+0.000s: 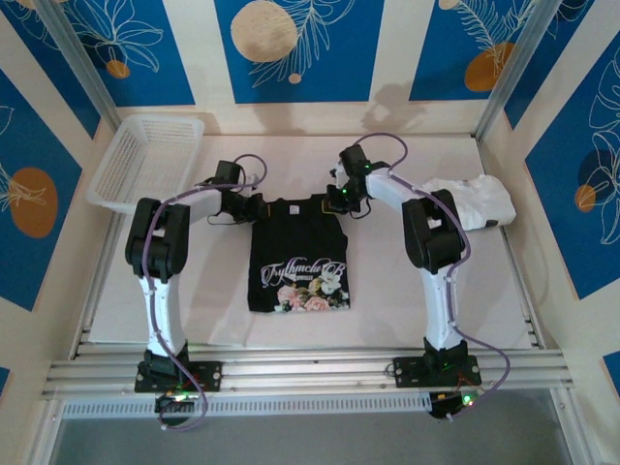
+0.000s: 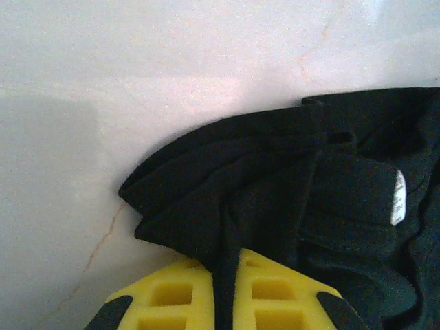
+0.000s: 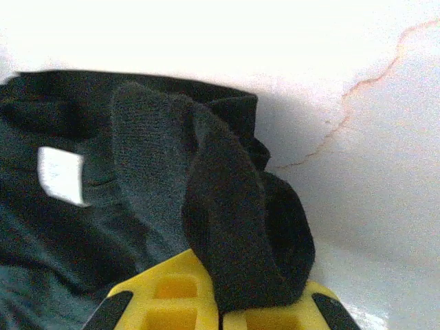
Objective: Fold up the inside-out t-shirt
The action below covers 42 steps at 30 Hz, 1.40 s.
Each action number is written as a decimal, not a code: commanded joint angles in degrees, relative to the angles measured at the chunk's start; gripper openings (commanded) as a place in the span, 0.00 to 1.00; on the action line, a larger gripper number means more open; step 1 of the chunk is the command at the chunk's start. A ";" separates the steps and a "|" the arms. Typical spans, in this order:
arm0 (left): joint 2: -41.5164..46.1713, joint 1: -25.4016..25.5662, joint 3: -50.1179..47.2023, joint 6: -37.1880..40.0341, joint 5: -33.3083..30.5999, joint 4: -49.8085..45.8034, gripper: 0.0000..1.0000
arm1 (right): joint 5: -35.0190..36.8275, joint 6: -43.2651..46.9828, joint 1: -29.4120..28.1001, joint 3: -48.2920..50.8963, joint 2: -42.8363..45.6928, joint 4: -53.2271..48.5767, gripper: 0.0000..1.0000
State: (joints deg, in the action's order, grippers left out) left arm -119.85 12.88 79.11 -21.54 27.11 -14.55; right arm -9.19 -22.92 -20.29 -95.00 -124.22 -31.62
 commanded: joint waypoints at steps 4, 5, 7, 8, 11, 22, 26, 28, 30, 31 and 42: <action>5.65 -1.72 -0.10 -2.24 2.84 3.99 0.00 | -4.25 -1.59 2.41 4.41 9.21 12.23 0.00; 5.87 -1.97 0.35 -2.85 2.93 4.56 0.00 | -4.20 -1.68 2.85 4.85 9.84 13.48 0.00; 5.87 -2.33 2.11 -3.75 3.04 5.06 0.00 | -4.71 -1.95 3.63 4.81 10.61 15.43 0.00; 5.81 -2.35 3.53 -4.21 3.10 5.08 0.00 | -5.08 -1.89 4.06 4.17 10.82 16.05 0.00; 5.25 -2.42 8.88 -4.91 2.71 4.61 0.00 | -5.25 -1.13 4.86 0.91 11.14 16.85 0.00; 2.50 -2.19 36.95 -7.68 4.06 0.29 0.00 | -6.60 3.57 7.38 -23.48 8.71 13.17 0.00; 7.48 -1.68 34.25 -5.72 4.22 0.66 0.00 | -8.25 5.32 7.06 -21.35 12.48 13.57 0.00; 11.37 -1.29 26.73 -4.80 4.69 3.73 0.00 | -8.43 5.34 6.73 -14.01 16.39 15.64 0.00; 15.95 -0.79 16.88 -4.40 5.89 8.31 0.00 | -8.48 4.79 6.35 -4.43 20.97 18.36 0.00; 18.32 -0.37 10.88 -4.22 6.74 10.90 0.00 | -8.94 3.80 6.09 1.56 23.75 20.27 0.00; 44.78 7.49 -36.44 -11.96 8.01 28.11 0.00 | -6.65 -5.09 -1.29 44.61 44.95 25.34 0.01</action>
State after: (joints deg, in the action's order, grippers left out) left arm -80.93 20.01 45.08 -31.05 33.30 5.26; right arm -16.60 -24.58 -20.58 -53.34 -84.64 -9.04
